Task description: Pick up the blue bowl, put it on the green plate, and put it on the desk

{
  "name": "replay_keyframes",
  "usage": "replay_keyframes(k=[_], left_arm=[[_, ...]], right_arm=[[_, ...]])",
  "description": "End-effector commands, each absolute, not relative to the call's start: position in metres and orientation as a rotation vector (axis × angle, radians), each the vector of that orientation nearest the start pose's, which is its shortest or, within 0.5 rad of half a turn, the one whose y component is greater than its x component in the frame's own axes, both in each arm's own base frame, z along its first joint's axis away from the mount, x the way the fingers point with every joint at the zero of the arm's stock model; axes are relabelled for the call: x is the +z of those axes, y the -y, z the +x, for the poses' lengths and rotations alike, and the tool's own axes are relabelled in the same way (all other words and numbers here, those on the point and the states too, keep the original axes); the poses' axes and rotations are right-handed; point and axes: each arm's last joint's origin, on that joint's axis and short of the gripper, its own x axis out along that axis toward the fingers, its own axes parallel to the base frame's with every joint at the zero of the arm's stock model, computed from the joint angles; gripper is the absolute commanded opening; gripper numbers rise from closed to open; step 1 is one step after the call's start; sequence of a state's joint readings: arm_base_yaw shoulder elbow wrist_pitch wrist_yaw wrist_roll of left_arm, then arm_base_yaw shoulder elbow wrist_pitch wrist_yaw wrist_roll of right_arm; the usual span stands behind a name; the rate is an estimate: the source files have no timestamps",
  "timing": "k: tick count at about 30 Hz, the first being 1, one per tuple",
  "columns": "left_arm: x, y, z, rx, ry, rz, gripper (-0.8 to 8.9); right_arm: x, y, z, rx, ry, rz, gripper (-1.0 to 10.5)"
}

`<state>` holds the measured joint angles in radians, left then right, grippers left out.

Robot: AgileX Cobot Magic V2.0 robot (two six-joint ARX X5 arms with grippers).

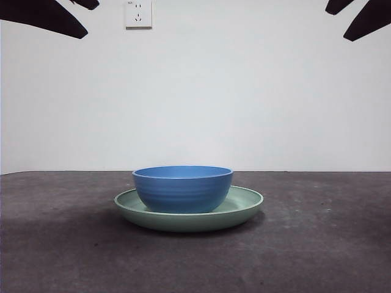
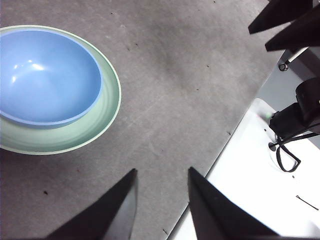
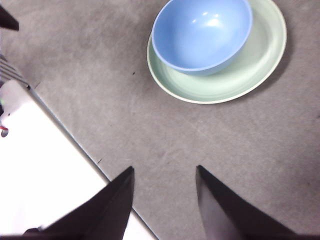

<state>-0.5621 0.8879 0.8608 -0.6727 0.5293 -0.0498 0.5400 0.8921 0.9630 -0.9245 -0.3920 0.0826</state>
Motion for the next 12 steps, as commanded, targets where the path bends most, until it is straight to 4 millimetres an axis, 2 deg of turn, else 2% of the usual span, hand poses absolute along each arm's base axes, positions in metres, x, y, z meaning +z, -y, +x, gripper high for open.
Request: replay_keyframes(k=[1,12], left_arm=[[0.3038,0.1050,0.1372,-1.041,-0.748,-0.024,1.64],[0.3038,0.1050,0.1372,-1.041,-0.748,-0.024,1.63]], right_arm=[[0.3154,-0.0933,0.1289,0.858,-0.910,-0.011,2.0],[0.3155,-0.0938,0.1285,0.863,-0.909,-0.013,2.0]])
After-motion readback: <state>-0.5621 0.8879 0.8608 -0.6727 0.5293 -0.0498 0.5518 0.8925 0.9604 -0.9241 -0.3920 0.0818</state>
